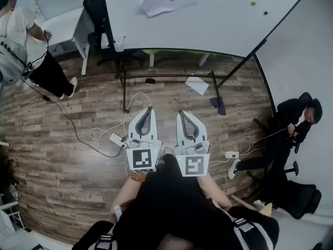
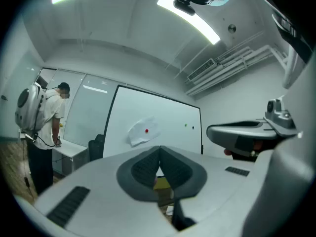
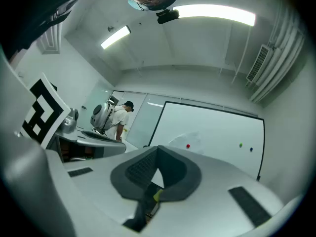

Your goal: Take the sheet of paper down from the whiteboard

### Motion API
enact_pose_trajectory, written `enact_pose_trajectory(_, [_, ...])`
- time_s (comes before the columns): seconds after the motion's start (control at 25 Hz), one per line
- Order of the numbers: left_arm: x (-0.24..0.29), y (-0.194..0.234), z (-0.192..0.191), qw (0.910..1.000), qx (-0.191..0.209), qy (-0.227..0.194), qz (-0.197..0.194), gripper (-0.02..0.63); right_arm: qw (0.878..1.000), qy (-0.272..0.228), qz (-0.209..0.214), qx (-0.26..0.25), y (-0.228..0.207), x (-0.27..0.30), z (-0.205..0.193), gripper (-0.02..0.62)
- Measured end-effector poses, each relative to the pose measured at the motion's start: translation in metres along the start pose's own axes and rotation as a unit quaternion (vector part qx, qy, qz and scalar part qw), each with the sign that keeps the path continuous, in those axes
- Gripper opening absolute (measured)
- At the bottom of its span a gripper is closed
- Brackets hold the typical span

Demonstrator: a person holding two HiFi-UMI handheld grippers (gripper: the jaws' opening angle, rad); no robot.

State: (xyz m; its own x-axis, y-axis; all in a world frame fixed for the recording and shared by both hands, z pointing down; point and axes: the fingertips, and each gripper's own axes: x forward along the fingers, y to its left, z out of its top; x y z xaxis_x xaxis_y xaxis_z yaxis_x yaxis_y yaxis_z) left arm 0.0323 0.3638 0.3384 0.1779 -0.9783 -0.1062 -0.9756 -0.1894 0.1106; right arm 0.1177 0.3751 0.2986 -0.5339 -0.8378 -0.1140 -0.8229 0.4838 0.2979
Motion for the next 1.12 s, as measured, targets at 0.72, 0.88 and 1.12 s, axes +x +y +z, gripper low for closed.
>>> enact_pose_trajectory(0.72, [0.016,0.027,-0.015,0.9997,0.006,0.023,0.002,0.012,0.999,0.030,0.028,-0.004,0.014,0.033,-0.020,-0.002])
enact_pose_trajectory(0.88, [0.040,0.029,-0.012,0.9995,0.021,0.019,0.010,0.012,0.999,0.028,0.039,0.014,0.001,0.059,-0.031,-0.002])
enact_pose_trajectory(1.12, [0.083,0.021,-0.015,0.9981,0.050,0.034,0.014,0.012,0.998,0.010,0.061,0.034,-0.027,0.093,-0.042,-0.001])
